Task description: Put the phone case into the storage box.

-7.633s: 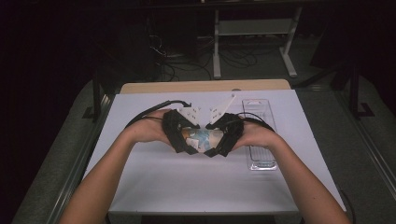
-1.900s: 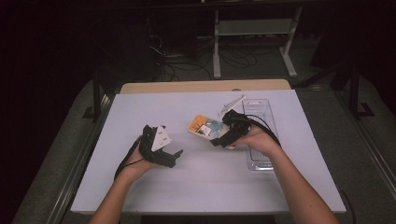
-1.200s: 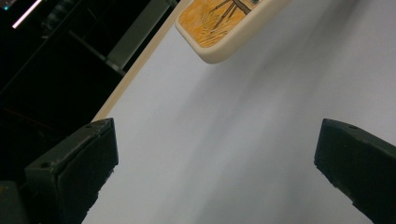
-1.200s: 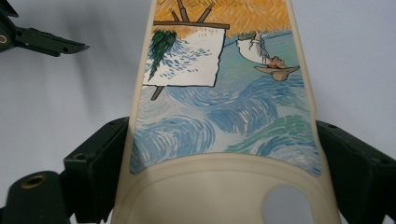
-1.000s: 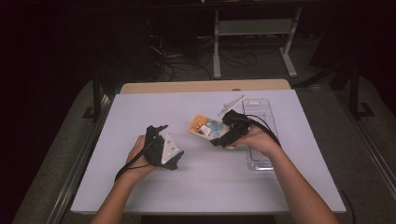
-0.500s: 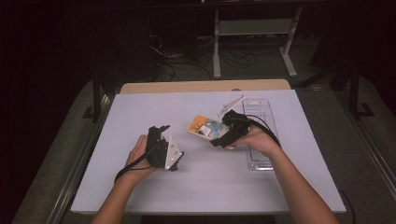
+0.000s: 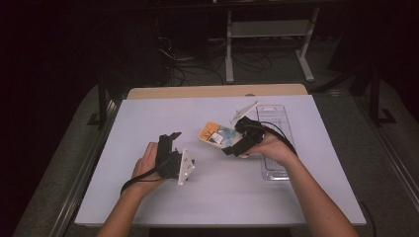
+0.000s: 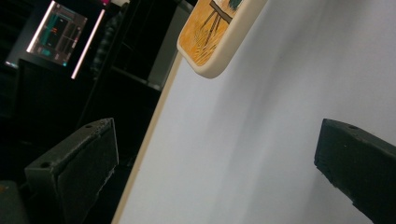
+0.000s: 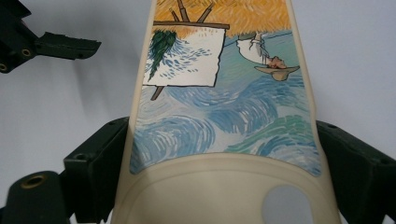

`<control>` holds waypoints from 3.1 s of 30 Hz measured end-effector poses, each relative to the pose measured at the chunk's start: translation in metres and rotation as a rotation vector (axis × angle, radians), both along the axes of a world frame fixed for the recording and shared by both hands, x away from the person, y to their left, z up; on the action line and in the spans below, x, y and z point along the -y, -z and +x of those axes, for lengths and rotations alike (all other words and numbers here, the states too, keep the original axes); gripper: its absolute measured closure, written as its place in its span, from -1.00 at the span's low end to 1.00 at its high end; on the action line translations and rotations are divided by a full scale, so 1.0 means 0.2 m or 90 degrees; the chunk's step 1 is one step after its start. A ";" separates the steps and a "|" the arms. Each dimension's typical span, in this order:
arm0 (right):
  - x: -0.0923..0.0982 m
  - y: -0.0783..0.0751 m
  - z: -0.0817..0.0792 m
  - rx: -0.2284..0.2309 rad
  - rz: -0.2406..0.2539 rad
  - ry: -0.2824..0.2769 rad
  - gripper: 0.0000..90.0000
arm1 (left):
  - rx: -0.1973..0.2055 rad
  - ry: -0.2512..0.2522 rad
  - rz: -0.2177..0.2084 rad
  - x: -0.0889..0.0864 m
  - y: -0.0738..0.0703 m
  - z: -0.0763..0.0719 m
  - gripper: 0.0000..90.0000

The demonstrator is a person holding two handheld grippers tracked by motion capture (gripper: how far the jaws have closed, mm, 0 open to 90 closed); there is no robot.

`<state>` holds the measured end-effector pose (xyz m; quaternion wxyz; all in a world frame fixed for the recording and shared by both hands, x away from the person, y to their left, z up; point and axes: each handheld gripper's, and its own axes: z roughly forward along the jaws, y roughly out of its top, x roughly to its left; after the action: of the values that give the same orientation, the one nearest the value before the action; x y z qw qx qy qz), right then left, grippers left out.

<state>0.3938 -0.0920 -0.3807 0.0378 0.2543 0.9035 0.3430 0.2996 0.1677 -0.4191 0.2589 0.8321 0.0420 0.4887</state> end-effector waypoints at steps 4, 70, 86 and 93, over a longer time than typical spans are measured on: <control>0.00 0.00 0.00 0.000 -0.001 0.000 -0.76 | 0.021 0.005 0.017 0.01 0.01 -0.01 -1.00; -0.12 0.02 -0.04 -0.005 0.033 -0.060 -0.76 | 0.261 0.060 0.150 0.13 0.13 -0.09 -1.00; -0.19 0.03 -0.08 -0.009 0.040 -0.081 -0.76 | 0.282 0.061 0.172 0.14 0.14 -0.10 -0.84; -0.19 0.03 -0.09 -0.014 0.044 -0.081 -0.76 | 0.284 0.068 0.183 0.14 0.15 -0.10 -0.55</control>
<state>0.3767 -0.0534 -0.3874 -0.0031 0.2013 0.9058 0.3728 0.2790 0.1405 -0.4491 0.1663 0.7329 -0.1301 0.6467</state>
